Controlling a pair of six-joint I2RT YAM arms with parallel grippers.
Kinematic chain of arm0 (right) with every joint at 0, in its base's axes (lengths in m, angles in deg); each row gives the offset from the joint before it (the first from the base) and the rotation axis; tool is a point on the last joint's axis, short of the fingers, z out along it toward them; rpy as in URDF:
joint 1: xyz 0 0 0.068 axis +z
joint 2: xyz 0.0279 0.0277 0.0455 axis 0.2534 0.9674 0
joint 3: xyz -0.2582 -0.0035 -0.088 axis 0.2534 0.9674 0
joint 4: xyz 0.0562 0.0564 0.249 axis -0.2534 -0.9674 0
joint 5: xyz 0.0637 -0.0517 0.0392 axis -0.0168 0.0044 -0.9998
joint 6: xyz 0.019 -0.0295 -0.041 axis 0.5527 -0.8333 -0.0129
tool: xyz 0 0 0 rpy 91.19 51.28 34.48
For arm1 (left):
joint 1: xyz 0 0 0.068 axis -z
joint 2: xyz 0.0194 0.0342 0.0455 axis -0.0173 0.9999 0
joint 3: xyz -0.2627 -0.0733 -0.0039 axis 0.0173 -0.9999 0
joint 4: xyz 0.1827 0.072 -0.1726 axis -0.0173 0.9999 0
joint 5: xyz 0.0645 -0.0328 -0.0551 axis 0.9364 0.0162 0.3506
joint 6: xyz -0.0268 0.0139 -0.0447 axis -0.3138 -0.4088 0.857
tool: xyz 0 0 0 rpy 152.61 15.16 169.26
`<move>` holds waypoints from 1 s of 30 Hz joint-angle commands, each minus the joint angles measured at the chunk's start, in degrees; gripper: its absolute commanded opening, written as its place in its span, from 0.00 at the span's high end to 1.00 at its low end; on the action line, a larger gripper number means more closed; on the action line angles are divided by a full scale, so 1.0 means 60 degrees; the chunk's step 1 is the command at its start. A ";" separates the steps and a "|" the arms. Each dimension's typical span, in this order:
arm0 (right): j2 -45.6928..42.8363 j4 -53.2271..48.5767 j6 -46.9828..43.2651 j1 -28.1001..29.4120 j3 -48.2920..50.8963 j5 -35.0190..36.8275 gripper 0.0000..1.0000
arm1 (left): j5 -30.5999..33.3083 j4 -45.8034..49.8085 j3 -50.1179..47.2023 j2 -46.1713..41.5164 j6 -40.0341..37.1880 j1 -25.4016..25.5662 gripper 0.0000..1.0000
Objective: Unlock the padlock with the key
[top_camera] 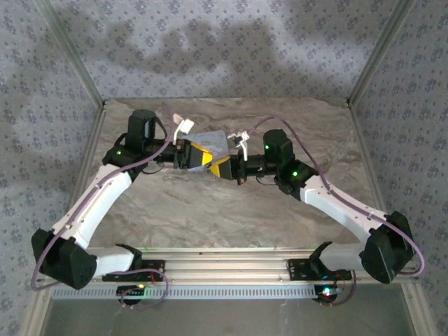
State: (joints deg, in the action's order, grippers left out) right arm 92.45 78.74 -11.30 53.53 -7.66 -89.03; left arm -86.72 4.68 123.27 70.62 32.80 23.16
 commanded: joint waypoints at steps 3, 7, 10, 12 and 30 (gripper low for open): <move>-0.0230 0.0976 0.0400 -0.0088 0.0143 0.0363 1.00 | 0.0280 -0.1768 -0.0694 -0.0712 0.1356 -0.0209 0.53; -0.0257 0.1229 0.0528 -0.0116 0.0202 0.0438 1.00 | 0.0243 -0.2408 -0.1333 -0.0899 0.1785 -0.0209 0.56; -0.0230 0.1253 0.0576 -0.0108 0.0172 0.0370 1.00 | 0.0157 -0.3011 -0.1615 -0.0938 0.2182 -0.0169 0.58; -0.0219 0.1278 0.0587 -0.0097 0.0175 0.0349 1.00 | -0.0015 -0.3442 -0.1703 -0.0898 0.2453 -0.0123 0.61; -0.0378 0.1275 0.0680 -0.0081 0.0163 0.0418 1.00 | -0.0221 -0.3104 -0.1600 -0.0690 0.2075 0.0389 0.89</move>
State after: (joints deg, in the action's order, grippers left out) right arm 91.73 84.64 -7.83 53.16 -6.87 -87.02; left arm -86.13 -14.01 112.67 66.29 46.38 24.91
